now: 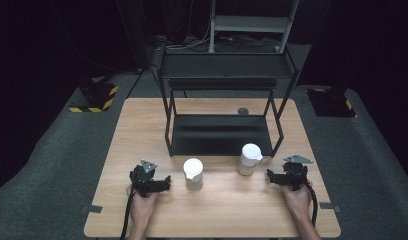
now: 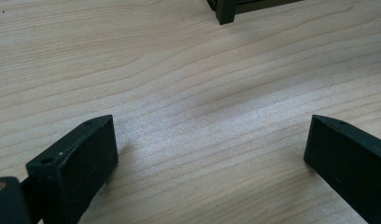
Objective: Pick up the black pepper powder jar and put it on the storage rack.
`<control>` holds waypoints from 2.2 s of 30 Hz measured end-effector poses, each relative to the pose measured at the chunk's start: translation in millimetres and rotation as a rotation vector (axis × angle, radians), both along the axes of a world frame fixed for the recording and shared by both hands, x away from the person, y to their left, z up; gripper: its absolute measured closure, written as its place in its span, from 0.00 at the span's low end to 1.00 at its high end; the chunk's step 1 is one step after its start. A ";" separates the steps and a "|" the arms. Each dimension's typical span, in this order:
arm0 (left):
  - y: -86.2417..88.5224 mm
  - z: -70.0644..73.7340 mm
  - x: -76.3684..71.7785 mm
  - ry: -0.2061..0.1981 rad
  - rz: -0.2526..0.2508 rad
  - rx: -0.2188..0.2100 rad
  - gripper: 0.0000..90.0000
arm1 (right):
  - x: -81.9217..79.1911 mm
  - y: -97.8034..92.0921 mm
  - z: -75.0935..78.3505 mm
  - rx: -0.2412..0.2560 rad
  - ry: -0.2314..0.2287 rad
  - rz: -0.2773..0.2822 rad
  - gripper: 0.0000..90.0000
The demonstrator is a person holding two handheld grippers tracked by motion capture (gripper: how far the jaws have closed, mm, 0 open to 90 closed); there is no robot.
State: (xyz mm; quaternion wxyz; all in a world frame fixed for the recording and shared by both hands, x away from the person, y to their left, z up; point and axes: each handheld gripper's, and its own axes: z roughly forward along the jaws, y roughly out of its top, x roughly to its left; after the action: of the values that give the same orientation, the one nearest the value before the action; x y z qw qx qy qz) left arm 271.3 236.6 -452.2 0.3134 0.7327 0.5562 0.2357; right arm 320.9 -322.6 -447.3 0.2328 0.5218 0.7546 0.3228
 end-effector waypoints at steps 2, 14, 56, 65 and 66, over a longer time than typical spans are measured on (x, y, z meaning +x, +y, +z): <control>0.1 0.1 0.1 0.001 0.000 -0.001 0.03 | 0.0 0.0 0.0 0.000 0.000 0.000 0.06; 2.7 4.1 0.7 0.025 -0.047 0.010 0.00 | -0.1 0.3 0.0 -0.001 0.000 -0.001 0.06; -48.2 6.5 -18.3 -0.098 -0.347 -0.086 0.15 | -0.4 0.8 0.0 -0.006 -0.003 0.000 0.06; -51.9 6.5 -14.0 -0.114 -0.356 -0.105 0.22 | -0.4 0.8 0.0 -0.006 -0.003 0.000 0.06; -53.4 6.1 -13.3 -0.121 -0.358 -0.111 0.23 | -0.4 0.8 -0.1 -0.007 -0.003 0.000 0.06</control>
State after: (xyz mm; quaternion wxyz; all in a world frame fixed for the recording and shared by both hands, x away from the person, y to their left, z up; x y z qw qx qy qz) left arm 258.1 183.2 -446.0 0.4230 0.7861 0.4093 0.1888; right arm 320.4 -321.8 -447.3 0.2357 0.5205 0.7552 0.3211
